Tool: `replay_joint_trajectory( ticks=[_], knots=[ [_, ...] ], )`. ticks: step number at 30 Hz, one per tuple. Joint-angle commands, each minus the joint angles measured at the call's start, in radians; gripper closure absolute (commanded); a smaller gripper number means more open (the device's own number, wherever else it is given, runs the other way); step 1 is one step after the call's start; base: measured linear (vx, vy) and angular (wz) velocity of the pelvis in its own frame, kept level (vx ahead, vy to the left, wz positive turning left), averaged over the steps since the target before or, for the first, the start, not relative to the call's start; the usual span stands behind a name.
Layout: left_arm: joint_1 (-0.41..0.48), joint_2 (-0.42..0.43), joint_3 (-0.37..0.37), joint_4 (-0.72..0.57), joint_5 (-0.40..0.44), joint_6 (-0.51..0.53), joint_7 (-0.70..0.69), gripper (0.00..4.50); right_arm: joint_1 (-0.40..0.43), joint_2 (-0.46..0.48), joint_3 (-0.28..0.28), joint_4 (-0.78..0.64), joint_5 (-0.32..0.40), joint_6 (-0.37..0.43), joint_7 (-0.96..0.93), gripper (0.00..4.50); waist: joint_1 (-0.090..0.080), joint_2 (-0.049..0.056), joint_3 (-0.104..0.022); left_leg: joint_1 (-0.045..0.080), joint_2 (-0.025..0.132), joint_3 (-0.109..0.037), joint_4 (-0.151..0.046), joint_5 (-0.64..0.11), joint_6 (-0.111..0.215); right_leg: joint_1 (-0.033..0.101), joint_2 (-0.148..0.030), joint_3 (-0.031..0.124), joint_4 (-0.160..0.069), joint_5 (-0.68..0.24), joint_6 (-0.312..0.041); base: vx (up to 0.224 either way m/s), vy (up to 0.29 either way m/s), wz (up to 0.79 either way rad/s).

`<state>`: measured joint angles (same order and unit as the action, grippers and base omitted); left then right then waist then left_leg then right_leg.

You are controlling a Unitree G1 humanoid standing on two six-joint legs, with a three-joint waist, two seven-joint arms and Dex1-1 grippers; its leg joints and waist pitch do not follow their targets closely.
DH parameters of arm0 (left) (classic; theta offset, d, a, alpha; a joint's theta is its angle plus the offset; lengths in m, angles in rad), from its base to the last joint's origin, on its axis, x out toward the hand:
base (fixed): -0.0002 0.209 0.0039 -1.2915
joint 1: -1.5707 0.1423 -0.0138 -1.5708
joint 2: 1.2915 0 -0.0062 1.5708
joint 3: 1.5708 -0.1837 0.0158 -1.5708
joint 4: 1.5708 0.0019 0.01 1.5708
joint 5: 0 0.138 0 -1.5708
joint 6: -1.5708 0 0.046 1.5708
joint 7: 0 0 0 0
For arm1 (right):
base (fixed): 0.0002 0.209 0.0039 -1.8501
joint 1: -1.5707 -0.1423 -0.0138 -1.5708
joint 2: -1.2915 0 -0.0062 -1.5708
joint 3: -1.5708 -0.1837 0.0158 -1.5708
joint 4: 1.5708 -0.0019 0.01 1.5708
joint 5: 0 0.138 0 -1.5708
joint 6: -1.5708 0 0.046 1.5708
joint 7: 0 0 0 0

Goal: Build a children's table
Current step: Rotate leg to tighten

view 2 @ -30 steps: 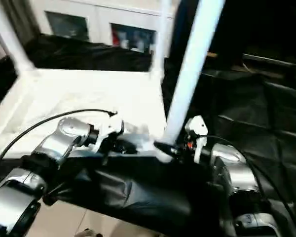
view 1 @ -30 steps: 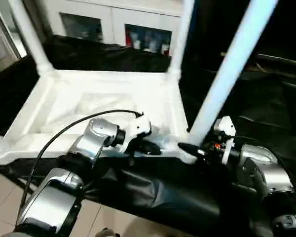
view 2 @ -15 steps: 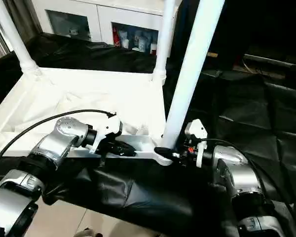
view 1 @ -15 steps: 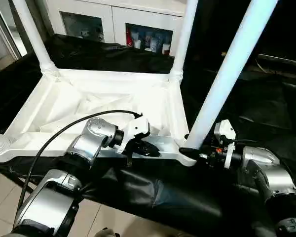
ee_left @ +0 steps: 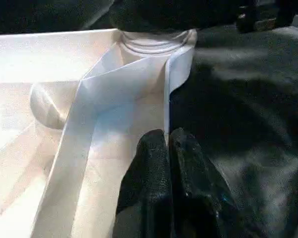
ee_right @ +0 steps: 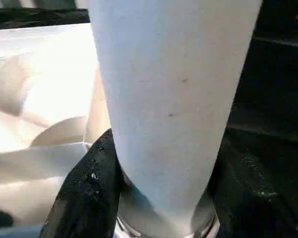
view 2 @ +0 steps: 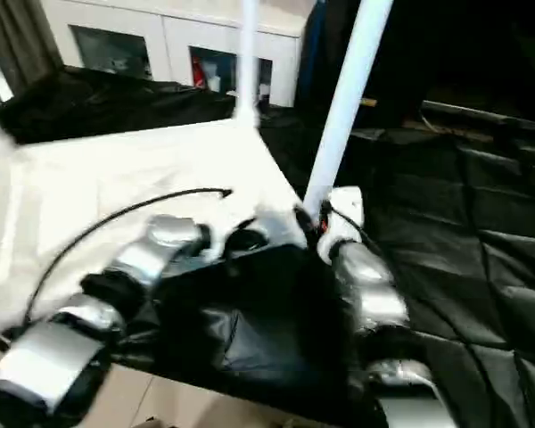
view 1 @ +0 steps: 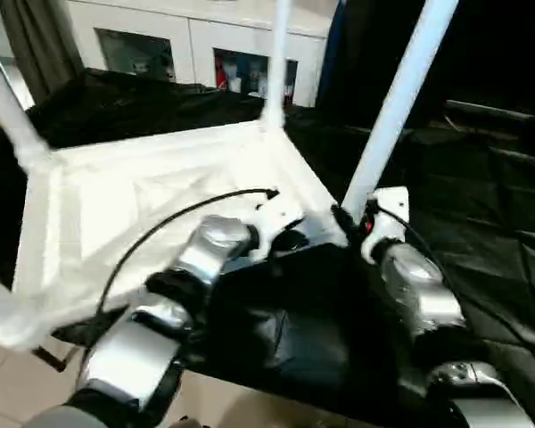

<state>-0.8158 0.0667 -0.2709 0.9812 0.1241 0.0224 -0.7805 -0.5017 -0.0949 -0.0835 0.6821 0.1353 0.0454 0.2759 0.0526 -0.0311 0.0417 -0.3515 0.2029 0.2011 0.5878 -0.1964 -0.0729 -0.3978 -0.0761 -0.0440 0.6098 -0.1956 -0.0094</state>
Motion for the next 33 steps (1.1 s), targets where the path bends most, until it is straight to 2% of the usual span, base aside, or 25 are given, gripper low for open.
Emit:
replay_joint_trajectory(
  ticks=[1, 2, 4, 6, 7, 10, 12, 15, 16, 19, 21, 23, 27, 30, 33],
  knots=[
    [-0.011, -0.034, 0.000, -0.004, -0.005, -0.016, -0.003, 4.50, 0.032, 0.036, 0.049, 0.095, -0.033, 0.037, 0.005, 2.44, -0.001, 0.007, -0.048, 0.003, 0.026, -0.021, -0.079, -0.254, 0.004, 0.037, -0.062, 0.039, -0.090, -0.245, -0.186, 0.000, 0.000, 0.00],
    [-0.010, -0.035, -0.001, -0.005, -0.005, -0.017, -0.006, 4.50, 0.030, 0.036, 0.056, 0.096, -0.039, 0.026, 0.012, 2.09, -0.001, 0.006, -0.048, 0.004, 0.026, -0.020, -0.078, -0.255, 0.008, 0.036, -0.063, 0.039, -0.090, -0.242, -0.187, 0.000, 0.000, 0.00],
    [-0.012, -0.035, -0.004, 0.002, -0.004, -0.021, -0.009, 4.50, 0.020, 0.038, 0.086, 0.093, -0.063, -0.015, 0.039, 1.76, -0.001, 0.007, -0.048, 0.005, 0.026, -0.019, -0.078, -0.257, 0.012, 0.036, -0.063, 0.039, -0.090, -0.237, -0.192, 0.000, 0.000, 0.00],
    [-0.014, -0.019, -0.005, 0.007, -0.002, -0.022, -0.023, 4.50, 0.016, 0.030, 0.097, 0.081, -0.060, -0.033, 0.084, 1.65, -0.002, 0.006, -0.047, 0.004, 0.026, -0.019, -0.078, -0.261, 0.017, 0.037, -0.062, 0.040, -0.091, -0.240, -0.194, 0.000, 0.000, 0.00],
    [-0.017, -0.002, -0.006, 0.012, -0.001, -0.022, -0.045, 4.50, 0.012, 0.017, 0.111, 0.076, -0.062, -0.052, 0.129, 1.65, 0.000, 0.001, -0.047, 0.003, 0.026, -0.020, -0.079, -0.262, 0.024, 0.039, -0.063, 0.039, -0.090, -0.252, -0.192, 0.000, 0.000, 0.00],
    [-0.013, 0.024, -0.011, 0.003, -0.003, -0.020, -0.101, 4.50, 0.026, -0.011, 0.120, 0.039, -0.034, -0.049, 0.233, 1.65, -0.006, 0.002, -0.047, -0.003, 0.026, -0.021, -0.079, -0.248, 0.039, 0.043, -0.064, 0.039, -0.090, -0.246, -0.189, 0.000, 0.000, 0.00],
    [-0.003, 0.051, -0.022, -0.013, -0.005, -0.020, -0.168, 4.50, 0.040, -0.048, 0.127, 0.008, -0.017, -0.042, 0.329, 1.65, -0.008, 0.002, -0.049, -0.003, 0.027, -0.021, -0.076, -0.231, 0.046, 0.044, -0.064, 0.040, -0.086, -0.212, -0.203, 0.000, 0.000, 0.00],
    [0.019, 0.090, -0.039, -0.048, -0.018, -0.024, -0.282, 4.50, 0.062, -0.106, 0.142, -0.024, -0.002, -0.038, 0.461, 1.65, -0.007, 0.000, -0.053, -0.006, 0.029, -0.020, -0.071, -0.177, 0.074, 0.052, -0.065, 0.039, -0.074, -0.103, -0.242, 0.000, 0.000, 0.00],
    [0.023, 0.096, -0.040, -0.054, -0.021, -0.022, -0.300, 4.50, 0.067, -0.116, 0.145, -0.034, 0.003, -0.036, 0.486, 1.65, -0.007, 0.001, -0.053, -0.005, 0.029, -0.017, -0.068, -0.167, 0.087, 0.050, -0.063, 0.039, -0.071, -0.069, -0.257, 0.000, 0.000, 0.00],
    [0.060, 0.143, -0.053, -0.111, -0.050, -0.030, -0.434, 4.50, 0.104, -0.191, 0.156, -0.091, 0.041, -0.025, 0.650, 1.65, -0.004, 0.000, -0.052, -0.003, 0.033, -0.015, -0.067, -0.166, 0.110, 0.051, -0.064, 0.040, -0.067, -0.038, -0.286, 0.000, 0.000, 0.00],
    [0.066, 0.150, -0.054, -0.122, -0.057, -0.031, -0.454, 4.50, 0.110, -0.203, 0.158, -0.100, 0.048, -0.020, 0.678, 1.65, -0.003, 0.001, -0.051, 0.000, 0.035, -0.015, -0.069, -0.177, 0.109, 0.049, -0.064, 0.039, -0.069, -0.052, -0.290, 0.000, 0.000, 0.00],
    [0.091, 0.178, -0.057, -0.169, -0.080, -0.025, -0.527, 4.50, 0.137, -0.250, 0.161, -0.144, 0.082, 0.002, 0.774, 1.65, 0.004, 0.005, -0.048, 0.004, 0.039, -0.014, -0.072, -0.204, 0.092, 0.049, -0.063, 0.038, -0.072, -0.094, -0.287, 0.000, 0.000, 0.00],
    [0.110, 0.209, -0.058, -0.214, -0.096, -0.008, -0.585, 4.50, 0.151, -0.283, 0.149, -0.181, 0.122, 0.036, 0.850, 1.65, 0.015, 0.006, -0.048, 0.003, 0.041, -0.012, -0.071, -0.201, 0.078, 0.047, -0.062, 0.038, -0.069, -0.098, -0.283, 0.000, 0.000, 0.00],
    [0.126, 0.231, -0.060, -0.250, -0.105, 0.004, -0.621, 4.50, 0.157, -0.300, 0.153, -0.200, 0.141, 0.063, 0.902, 1.98, 0.018, 0.006, -0.050, 0.002, 0.041, -0.012, -0.070, -0.181, 0.074, 0.047, -0.063, 0.037, -0.066, -0.084, -0.283, 0.000, 0.000, 0.00],
    [0.129, 0.232, -0.055, -0.254, -0.104, 0.003, -0.617, 4.50, 0.160, -0.300, 0.159, -0.204, 0.146, 0.074, 0.916, 2.08, 0.018, 0.005, -0.050, 0.000, 0.037, -0.011, -0.068, -0.163, 0.075, 0.048, -0.063, 0.037, -0.064, -0.071, -0.281, 0.000, 0.000, 0.00]
  ],
)
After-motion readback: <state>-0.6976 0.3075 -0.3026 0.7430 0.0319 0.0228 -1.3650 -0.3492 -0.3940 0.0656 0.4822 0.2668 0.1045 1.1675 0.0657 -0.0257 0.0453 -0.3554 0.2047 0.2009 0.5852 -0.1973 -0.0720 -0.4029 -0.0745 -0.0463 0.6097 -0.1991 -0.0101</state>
